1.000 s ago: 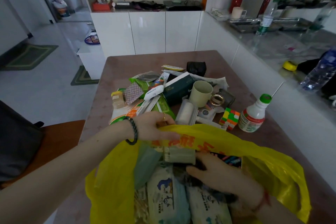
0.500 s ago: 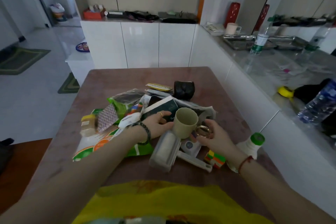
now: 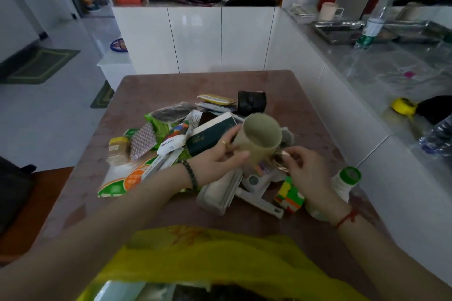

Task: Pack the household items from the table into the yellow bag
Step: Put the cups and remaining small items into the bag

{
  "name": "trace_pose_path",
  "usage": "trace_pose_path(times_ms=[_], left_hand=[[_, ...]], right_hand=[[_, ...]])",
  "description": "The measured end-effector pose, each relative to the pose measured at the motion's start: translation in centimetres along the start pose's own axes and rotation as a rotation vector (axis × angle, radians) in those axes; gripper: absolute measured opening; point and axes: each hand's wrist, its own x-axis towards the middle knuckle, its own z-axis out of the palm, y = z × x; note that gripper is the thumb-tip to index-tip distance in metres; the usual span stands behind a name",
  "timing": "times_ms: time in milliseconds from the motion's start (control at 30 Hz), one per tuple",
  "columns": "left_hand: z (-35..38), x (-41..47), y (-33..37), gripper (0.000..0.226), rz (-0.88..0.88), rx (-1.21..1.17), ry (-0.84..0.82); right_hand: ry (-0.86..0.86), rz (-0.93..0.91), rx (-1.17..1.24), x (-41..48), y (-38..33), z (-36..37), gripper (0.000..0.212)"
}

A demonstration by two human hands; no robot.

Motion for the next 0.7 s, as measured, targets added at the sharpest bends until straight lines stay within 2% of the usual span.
trace_pose_path(times_ms=[67,133,200,233,300,333,367,433,500,533,600,700], left_hand=[[0.0,-3.6,1.8,0.092,0.104,-0.006,-0.087],[0.0,-7.1,2.6,0.103,0.106,0.246,-0.203],[0.0,-9.7,2.5,0.114,-0.001,0.547,-0.348],[0.2,-10.6,2.2,0.114,-0.048,0.718,-0.401],[0.7,-11.7,1.4,0.088,-0.082,1.061,-0.427],[0.9,-12.0,1.1,0.071,-0.091,1.169,-0.397],[0.9,-12.1,0.8,0.059,-0.107,1.197,-0.339],[0.6,-12.0,0.7,0.048,-0.134,1.056,-0.190],[0.3,-11.6,0.9,0.036,-0.094,0.839,-0.043],[0.2,-11.4,1.0,0.031,-0.056,0.774,0.015],[0.0,-11.3,1.0,0.024,0.008,0.698,0.090],[0.2,-11.6,0.8,0.019,0.076,0.639,0.119]], right_hand=[[0.077,-0.030,0.135,-2.2,-1.5,-3.1,0.012],[0.123,0.008,0.332,-4.8,-2.9,-6.2,0.013],[0.100,0.088,0.595,-7.6,-3.8,-8.4,0.020],[0.081,0.126,0.721,-9.1,-4.2,-9.2,0.020],[-0.025,0.163,0.893,-12.2,-4.8,-10.1,0.012],[-0.104,0.151,0.908,-13.5,-4.6,-10.2,0.028],[-0.180,0.137,0.891,-14.7,-4.5,-10.3,0.038],[-0.312,0.082,0.764,-16.8,-4.8,-10.1,0.033],[-0.383,-0.082,0.441,-18.6,-5.2,-9.2,0.039],[-0.353,-0.148,0.302,-19.4,-5.5,-8.4,0.037],[-0.258,-0.171,0.111,-20.6,-5.2,-6.6,0.022],[-0.033,-0.240,-0.296,-21.7,-4.9,-3.9,0.010]])
